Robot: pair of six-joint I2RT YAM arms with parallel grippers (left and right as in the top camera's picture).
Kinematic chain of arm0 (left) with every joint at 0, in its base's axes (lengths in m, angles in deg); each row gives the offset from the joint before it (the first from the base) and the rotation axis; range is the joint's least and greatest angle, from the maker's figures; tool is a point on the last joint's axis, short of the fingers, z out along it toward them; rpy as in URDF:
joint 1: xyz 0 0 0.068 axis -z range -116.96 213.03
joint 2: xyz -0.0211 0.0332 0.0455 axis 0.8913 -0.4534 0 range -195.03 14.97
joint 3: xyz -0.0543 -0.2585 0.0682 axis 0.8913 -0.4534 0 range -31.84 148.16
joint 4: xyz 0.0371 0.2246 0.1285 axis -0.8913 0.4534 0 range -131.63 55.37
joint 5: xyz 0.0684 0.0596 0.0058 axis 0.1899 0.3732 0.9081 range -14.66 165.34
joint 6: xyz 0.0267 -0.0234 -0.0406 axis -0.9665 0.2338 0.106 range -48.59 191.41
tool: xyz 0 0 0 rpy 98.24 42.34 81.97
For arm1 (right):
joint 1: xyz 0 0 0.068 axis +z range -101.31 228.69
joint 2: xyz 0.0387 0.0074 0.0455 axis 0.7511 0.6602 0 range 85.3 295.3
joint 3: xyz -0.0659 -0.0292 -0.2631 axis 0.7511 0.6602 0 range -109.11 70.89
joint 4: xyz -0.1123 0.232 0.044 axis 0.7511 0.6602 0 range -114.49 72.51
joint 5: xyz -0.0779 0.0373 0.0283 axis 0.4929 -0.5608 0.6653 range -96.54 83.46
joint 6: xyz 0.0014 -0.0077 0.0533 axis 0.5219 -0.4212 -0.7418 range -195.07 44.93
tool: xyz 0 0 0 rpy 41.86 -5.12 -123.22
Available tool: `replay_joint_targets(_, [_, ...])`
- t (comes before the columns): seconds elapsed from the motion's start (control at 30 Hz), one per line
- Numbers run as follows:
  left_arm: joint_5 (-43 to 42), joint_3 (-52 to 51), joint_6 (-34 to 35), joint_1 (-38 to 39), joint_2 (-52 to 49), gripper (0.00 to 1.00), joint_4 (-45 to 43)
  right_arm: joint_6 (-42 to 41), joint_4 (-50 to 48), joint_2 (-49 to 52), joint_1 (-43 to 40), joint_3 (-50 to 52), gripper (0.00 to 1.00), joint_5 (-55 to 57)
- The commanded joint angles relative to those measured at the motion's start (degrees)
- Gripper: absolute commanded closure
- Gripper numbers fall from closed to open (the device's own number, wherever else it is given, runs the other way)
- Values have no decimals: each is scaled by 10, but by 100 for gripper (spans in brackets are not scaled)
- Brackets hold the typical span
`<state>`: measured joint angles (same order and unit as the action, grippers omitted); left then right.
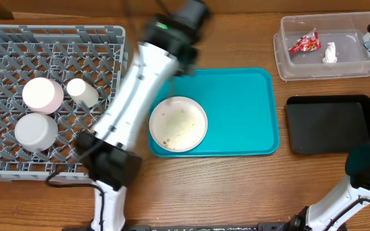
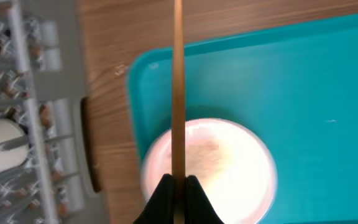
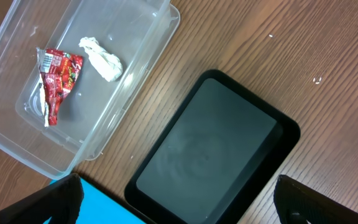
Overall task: Sort waste into correct bins and load items into the dishwasher
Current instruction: 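Carry the chopstick to the rack and insert it beside the first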
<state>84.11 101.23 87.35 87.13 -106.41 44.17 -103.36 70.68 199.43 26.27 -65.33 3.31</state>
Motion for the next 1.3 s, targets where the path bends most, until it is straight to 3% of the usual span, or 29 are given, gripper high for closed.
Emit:
replay_joint_targets(0.0, [-69, 2, -74, -64, 12, 96, 18, -3, -3, -14, 1, -14, 0, 4])
replay_joint_targets(0.33, [-78, 2, -144, -207, 9, 96, 4, -3, -3, -14, 1, -14, 0, 4])
replay_joint_targets(0.5, [-155, 0, -186, -251, -2, 96, -27, -3, -3, -14, 1, -14, 0, 4])
replay_joint_targets(1.27, [-136, 0, -187, -275, -132, 96, -50, -3, -3, -14, 1, -14, 0, 4])
